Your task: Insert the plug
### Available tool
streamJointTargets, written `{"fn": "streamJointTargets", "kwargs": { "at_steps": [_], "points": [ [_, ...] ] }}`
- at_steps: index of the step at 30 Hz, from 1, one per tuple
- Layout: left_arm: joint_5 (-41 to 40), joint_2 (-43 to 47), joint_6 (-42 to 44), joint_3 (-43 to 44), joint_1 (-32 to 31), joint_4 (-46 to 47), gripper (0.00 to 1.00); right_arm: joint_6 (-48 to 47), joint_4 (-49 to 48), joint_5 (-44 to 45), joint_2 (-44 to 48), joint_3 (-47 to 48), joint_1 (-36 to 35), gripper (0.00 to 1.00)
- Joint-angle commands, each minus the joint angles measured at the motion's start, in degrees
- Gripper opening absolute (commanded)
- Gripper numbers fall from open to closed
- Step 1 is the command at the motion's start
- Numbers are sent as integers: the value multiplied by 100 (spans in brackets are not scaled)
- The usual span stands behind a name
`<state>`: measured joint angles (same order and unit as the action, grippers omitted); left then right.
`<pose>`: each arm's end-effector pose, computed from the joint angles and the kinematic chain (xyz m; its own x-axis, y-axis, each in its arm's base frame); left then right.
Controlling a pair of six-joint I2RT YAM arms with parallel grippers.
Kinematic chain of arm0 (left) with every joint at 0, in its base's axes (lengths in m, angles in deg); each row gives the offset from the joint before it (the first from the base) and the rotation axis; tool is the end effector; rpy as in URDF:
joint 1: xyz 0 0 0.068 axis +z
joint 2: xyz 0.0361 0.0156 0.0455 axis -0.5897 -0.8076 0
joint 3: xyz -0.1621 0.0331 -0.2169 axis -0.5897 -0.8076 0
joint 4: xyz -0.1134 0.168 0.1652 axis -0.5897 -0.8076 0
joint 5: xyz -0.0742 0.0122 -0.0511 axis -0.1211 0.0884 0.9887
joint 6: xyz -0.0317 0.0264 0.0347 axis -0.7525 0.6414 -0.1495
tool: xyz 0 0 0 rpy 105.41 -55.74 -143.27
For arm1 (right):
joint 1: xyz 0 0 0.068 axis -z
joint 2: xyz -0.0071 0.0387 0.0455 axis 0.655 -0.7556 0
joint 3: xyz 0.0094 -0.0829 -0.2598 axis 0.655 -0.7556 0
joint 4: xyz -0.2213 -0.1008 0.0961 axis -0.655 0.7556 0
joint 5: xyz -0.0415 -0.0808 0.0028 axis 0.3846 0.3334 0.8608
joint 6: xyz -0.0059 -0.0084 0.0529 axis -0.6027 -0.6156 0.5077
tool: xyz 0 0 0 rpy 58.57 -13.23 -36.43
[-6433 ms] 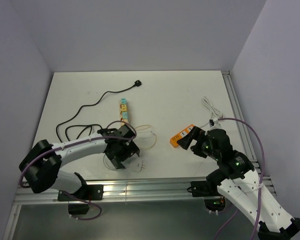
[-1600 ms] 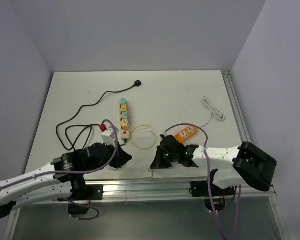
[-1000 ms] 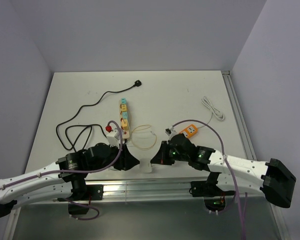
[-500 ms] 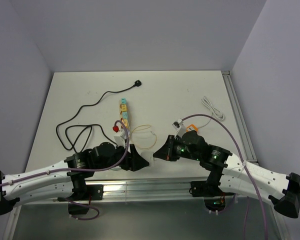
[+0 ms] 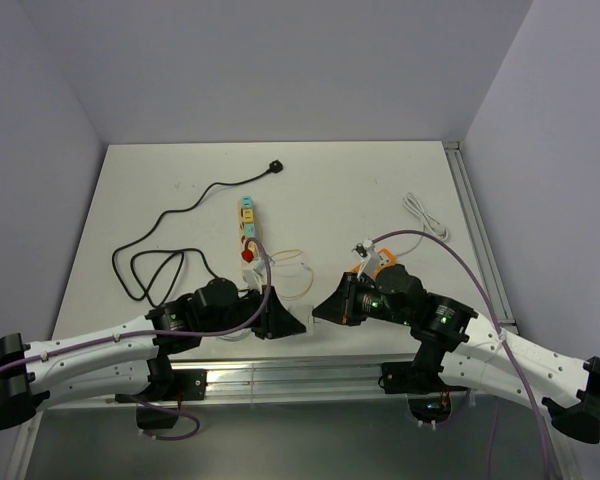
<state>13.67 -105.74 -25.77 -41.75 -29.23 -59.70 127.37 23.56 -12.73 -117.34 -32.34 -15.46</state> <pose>0.0801 -0.1888 0.2455 -0.8885 -0.0787 -0.4521 0.3905 0.3880 -0.8349 0.0844 0.1367 0.2654 -0.8663 0.1624 -0.4725 -0.3303 0.5232 0.7856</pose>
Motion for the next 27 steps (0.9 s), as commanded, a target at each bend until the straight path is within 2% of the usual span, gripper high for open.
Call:
{"fn": "streamJointTargets", "kwargs": {
  "at_steps": [1,2,4,7,11,14,21,27],
  "points": [
    [658,11,180,68,164,511,0,-294,-43,-63,229,178,-40,19],
    [711,116,364,112,173,450,0,-364,141,-11,334,161,-31,28],
    [720,292,584,287,173,134,0,-619,221,-10,466,100,-31,53],
    [703,494,1006,516,173,-287,0,-989,-6,-500,703,3,-31,61],
    [983,574,1411,701,173,-342,0,-1165,-585,-1011,898,-85,-40,66],
    [1159,574,1508,772,173,-342,0,-1297,-902,-1494,679,-7,-31,64],
    [1326,539,1482,719,173,-263,0,-1490,-1457,-2022,291,108,-57,49],
    [1432,609,1473,711,173,-193,0,-1481,-1685,-2251,106,12,-84,29]
  ]
}}
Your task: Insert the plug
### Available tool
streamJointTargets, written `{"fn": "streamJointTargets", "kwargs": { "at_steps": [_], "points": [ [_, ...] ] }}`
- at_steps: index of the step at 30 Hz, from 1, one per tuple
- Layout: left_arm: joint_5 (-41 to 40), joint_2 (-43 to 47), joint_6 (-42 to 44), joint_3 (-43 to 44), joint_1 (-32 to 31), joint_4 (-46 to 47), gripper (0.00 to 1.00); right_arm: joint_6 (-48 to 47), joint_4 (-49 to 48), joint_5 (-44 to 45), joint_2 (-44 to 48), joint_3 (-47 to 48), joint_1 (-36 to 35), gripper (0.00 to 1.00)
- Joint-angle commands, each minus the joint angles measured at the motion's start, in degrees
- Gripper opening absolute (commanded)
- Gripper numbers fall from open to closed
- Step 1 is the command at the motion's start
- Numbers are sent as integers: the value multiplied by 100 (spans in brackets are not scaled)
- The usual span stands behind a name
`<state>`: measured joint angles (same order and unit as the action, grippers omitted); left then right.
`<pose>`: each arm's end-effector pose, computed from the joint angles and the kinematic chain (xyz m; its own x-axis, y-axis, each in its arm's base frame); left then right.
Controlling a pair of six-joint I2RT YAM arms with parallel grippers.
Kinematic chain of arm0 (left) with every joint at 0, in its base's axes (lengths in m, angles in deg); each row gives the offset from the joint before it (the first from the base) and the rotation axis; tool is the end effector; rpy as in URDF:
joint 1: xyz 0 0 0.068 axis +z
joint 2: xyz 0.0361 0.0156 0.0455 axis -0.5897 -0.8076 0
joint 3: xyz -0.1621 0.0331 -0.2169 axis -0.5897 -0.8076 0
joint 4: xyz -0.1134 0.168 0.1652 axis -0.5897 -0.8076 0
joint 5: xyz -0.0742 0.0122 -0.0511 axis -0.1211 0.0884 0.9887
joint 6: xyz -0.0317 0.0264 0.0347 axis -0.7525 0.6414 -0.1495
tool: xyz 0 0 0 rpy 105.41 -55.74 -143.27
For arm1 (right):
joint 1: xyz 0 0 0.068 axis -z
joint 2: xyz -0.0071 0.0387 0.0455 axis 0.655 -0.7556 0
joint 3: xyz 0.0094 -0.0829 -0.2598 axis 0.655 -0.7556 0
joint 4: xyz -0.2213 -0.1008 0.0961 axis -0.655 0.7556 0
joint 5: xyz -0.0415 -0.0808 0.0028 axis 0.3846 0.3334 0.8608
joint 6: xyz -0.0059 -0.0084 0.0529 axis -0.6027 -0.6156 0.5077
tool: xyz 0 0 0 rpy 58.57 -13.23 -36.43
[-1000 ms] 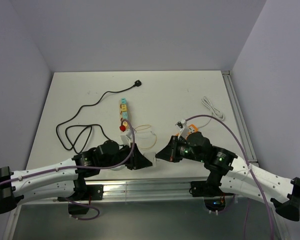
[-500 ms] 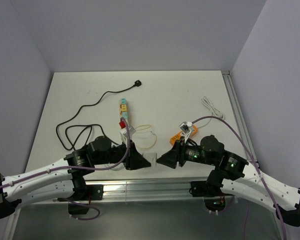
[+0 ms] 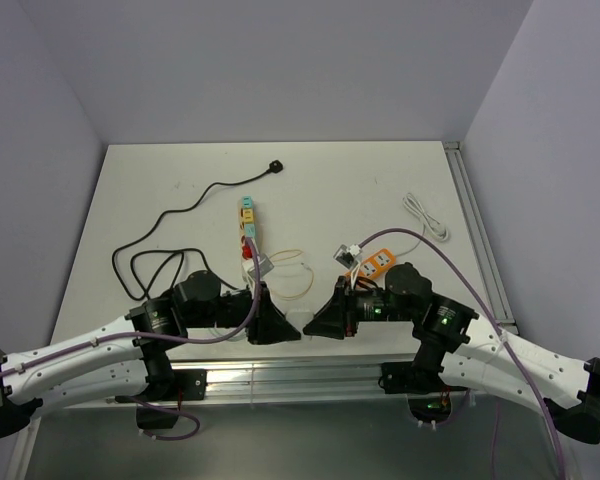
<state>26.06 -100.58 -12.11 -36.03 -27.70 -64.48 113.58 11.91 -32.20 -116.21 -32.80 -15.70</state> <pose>0.0722 -0.1772 0.2890 -0.7669 0.0785 -0.6369 0.6383 0.1959 -0.7445 0.0742 0.1432 0.2873 -0.7371 -0.0598 -0.6731 -0.6709 0.1844 0.7183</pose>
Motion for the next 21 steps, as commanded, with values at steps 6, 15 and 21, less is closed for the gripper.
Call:
{"fn": "streamJointTargets", "kwargs": {
  "at_steps": [6,15,21],
  "points": [
    [631,322,63,-11,20,725,0,-190,-617,-330,396,-197,-68,6],
    [993,665,-16,-135,20,1157,0,3,-1566,-1077,898,-567,-68,0],
    [774,691,107,58,20,692,0,-137,-1006,-833,1108,-409,-68,30]
  ]
}}
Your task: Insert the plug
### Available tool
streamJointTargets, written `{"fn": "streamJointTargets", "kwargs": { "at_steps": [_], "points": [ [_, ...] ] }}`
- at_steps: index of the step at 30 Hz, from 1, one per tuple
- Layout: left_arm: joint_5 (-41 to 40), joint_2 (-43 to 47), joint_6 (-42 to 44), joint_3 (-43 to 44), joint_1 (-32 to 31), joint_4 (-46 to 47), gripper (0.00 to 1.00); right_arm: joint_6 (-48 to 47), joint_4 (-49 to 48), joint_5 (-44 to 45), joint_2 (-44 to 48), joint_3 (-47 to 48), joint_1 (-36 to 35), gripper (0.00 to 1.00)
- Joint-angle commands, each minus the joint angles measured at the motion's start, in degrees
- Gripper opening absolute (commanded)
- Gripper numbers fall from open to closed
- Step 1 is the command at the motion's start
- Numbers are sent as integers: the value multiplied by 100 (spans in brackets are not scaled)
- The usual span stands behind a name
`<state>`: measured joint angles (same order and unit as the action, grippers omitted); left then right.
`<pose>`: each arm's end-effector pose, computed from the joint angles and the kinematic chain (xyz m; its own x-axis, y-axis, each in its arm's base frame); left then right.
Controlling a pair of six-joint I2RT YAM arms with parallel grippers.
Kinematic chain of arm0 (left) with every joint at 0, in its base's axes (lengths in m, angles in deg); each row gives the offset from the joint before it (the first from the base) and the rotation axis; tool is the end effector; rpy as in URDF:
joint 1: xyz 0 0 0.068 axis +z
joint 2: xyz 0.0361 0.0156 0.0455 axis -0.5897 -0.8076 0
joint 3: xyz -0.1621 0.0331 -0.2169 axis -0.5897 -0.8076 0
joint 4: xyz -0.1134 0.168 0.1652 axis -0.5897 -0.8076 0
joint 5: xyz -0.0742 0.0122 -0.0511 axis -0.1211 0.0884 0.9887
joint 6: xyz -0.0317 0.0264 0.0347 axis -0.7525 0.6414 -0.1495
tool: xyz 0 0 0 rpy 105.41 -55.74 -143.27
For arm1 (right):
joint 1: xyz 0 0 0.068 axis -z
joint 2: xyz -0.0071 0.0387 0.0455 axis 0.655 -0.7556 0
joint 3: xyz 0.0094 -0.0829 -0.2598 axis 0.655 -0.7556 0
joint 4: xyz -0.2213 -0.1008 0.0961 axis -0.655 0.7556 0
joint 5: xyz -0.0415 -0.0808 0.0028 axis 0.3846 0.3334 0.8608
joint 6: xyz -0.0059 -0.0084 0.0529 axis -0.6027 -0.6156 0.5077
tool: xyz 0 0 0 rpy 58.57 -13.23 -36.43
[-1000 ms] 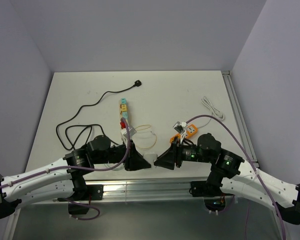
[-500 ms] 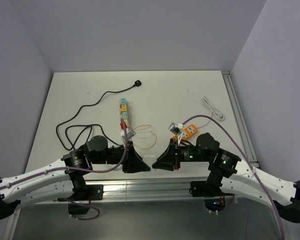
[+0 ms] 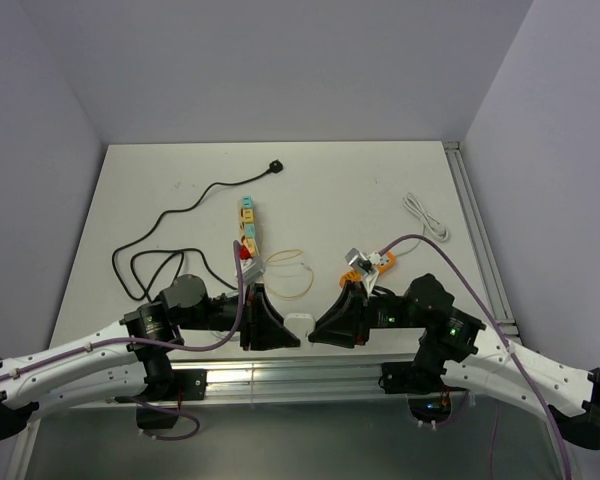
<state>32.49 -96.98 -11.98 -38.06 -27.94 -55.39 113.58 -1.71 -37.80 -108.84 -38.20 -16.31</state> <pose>0.0634 -0.1692 0.3037 -0.7117 0.0483 -0.7009 0.7014 -0.0087 -0.7128 0.0595 0.1290 0.2957 -0.6314 0.0342 -0.7747 -0.7752 -0.0515 0.6296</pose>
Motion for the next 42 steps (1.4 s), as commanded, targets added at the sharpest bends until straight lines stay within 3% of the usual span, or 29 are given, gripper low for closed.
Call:
{"fn": "streamJointTargets", "kwargs": {
  "at_steps": [1,5,6,10,19,28,37,39,42],
  "points": [
    [52,339,137,297,44,-332,0,-172,514,-115,520,166,-7,36],
    [-229,418,217,385,44,-658,0,-287,1209,422,855,316,-16,64],
    [-239,418,226,394,44,-693,0,-287,1219,457,882,377,-7,67],
    [-195,392,182,368,44,-632,0,-348,1245,502,681,500,-16,71],
    [-151,304,50,253,44,-395,0,-313,481,203,-338,799,-7,69],
    [-98,129,85,297,44,-333,0,-252,112,133,-788,966,-25,53],
    [-116,120,138,288,44,-430,0,-155,15,141,-788,922,-16,22],
    [-116,120,146,288,44,-447,0,-129,-46,115,-805,879,-16,3],
    [-133,137,129,262,44,-456,0,-50,-126,194,-805,817,-25,0]
  ]
}}
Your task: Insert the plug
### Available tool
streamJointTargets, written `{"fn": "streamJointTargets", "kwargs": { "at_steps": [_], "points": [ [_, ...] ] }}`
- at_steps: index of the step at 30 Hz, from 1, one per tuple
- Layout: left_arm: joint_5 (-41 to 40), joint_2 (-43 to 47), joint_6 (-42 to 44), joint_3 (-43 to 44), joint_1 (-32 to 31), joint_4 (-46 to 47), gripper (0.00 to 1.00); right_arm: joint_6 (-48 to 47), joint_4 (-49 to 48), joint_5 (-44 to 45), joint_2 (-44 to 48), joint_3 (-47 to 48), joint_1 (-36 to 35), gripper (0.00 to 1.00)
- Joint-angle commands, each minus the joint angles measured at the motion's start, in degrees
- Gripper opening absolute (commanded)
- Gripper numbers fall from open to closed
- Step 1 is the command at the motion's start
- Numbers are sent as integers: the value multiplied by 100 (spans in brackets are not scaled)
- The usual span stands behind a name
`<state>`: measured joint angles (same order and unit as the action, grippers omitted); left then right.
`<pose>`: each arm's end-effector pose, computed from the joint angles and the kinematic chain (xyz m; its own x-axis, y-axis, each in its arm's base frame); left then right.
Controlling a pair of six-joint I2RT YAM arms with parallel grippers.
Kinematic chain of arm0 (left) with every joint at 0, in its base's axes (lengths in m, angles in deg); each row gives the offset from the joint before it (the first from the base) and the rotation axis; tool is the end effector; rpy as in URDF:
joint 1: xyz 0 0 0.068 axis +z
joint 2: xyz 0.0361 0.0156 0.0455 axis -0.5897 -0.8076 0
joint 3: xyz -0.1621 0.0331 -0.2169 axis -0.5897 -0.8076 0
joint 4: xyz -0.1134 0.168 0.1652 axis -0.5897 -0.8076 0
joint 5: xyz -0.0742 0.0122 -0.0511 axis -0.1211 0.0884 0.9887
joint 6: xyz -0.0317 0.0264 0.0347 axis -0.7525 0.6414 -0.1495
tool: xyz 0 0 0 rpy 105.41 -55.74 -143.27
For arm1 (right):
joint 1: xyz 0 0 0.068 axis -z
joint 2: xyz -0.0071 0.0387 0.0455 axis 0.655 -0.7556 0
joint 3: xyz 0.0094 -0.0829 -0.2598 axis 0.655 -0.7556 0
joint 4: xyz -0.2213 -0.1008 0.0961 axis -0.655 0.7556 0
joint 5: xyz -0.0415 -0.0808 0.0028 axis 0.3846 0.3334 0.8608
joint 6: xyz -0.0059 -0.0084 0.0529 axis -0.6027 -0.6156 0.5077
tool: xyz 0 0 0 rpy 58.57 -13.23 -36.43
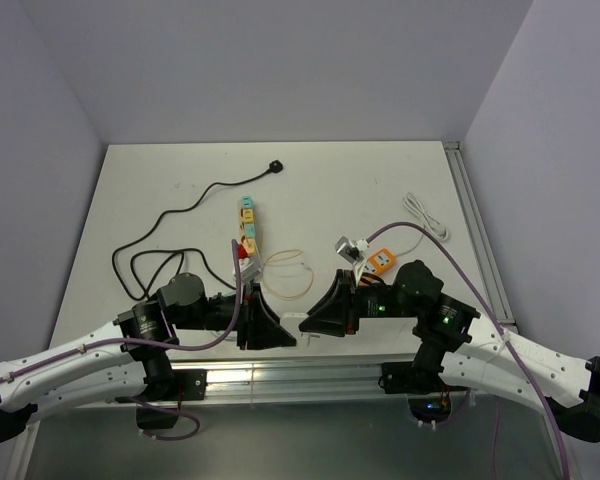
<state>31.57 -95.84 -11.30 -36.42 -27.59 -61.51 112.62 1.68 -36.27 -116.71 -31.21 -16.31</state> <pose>0.0628 -0.1644 0.3057 -0.7219 0.0693 -0.6885 0.6917 0.0438 -0.7208 0.0716 0.1464 0.3146 -0.6496 0.0039 -0.7603 -0.7602 0.0091 0.6496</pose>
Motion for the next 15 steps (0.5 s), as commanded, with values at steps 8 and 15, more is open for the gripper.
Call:
{"fn": "streamJointTargets", "kwargs": {
  "at_steps": [8,15],
  "points": [
    [-208,59,-228,-77,9,551,84,222,-614,428,122,21,-69,0],
    [-490,-47,-360,-113,9,762,69,389,-781,656,192,-41,-113,0]
  ]
}}
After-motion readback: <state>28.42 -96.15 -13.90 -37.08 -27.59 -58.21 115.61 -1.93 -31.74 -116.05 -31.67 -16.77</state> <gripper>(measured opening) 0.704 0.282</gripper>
